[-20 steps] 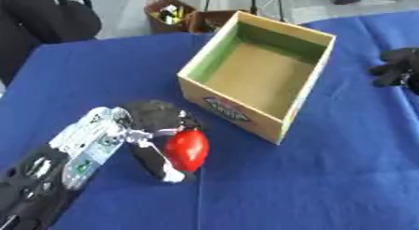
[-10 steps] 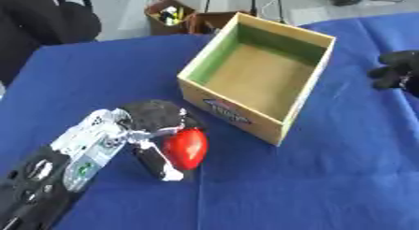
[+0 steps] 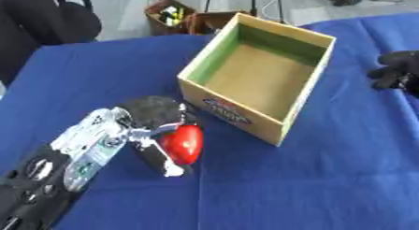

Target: Pick up objects on the table and place them in the box.

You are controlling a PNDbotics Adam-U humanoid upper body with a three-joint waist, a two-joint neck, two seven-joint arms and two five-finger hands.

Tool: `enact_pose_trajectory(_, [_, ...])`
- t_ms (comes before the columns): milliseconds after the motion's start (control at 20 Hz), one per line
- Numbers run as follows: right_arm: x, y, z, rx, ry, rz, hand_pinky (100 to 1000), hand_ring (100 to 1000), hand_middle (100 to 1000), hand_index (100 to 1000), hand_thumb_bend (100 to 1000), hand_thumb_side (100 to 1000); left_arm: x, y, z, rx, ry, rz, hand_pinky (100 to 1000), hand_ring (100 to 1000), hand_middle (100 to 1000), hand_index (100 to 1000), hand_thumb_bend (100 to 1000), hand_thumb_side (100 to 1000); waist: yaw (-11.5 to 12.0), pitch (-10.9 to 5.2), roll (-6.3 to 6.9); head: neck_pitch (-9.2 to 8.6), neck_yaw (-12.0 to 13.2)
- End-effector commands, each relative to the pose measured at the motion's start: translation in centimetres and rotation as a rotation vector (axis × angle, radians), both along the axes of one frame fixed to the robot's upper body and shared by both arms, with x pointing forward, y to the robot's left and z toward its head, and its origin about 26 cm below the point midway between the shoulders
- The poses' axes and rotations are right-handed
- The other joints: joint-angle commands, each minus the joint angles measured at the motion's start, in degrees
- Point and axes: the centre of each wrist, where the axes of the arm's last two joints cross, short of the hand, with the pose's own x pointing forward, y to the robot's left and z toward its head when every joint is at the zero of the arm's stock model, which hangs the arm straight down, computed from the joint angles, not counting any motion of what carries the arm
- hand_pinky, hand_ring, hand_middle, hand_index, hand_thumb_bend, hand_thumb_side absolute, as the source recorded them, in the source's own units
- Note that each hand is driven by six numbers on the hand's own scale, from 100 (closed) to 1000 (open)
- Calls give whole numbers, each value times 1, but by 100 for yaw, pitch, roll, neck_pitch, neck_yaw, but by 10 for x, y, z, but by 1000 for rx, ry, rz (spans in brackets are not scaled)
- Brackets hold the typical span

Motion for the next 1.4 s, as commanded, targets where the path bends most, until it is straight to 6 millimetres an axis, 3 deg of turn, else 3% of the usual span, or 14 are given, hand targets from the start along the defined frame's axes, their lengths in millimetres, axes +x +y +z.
enact_pose_trajectory(50, [-2, -1, 5, -11, -17, 6, 731, 751, 491, 756, 100, 842, -4, 4, 16, -1, -71, 3, 100, 351, 466, 781, 149, 304, 19, -133, -20, -61, 7])
enact_pose_trajectory(500, [-2, 0, 4, -5, -12, 8, 732, 752, 492, 757, 100, 843, -11, 0, 24, -2, -116, -11, 100, 373, 473, 772, 100, 134, 28, -193, -16, -75, 4])
enact_pose_trajectory(750, [-2, -1, 3, -4, -8, 1, 732, 752, 492, 757, 100, 842, -27, 1, 39, -16, -141, -54, 100, 359, 462, 774, 100, 128, 48, -254, 14, -29, -36])
enact_pose_trajectory(1150, [-4, -3, 1, -5, 2, -8, 733, 751, 491, 756, 100, 840, -68, 20, 105, -127, -266, -99, 100, 345, 443, 780, 100, 122, 70, -337, 103, 73, -193])
enact_pose_trajectory(1400, [-4, -2, 2, -14, -1, 1, 734, 751, 492, 757, 100, 840, -63, 28, 129, -175, -270, -96, 100, 332, 442, 791, 100, 120, -6, -349, 162, 150, -122])
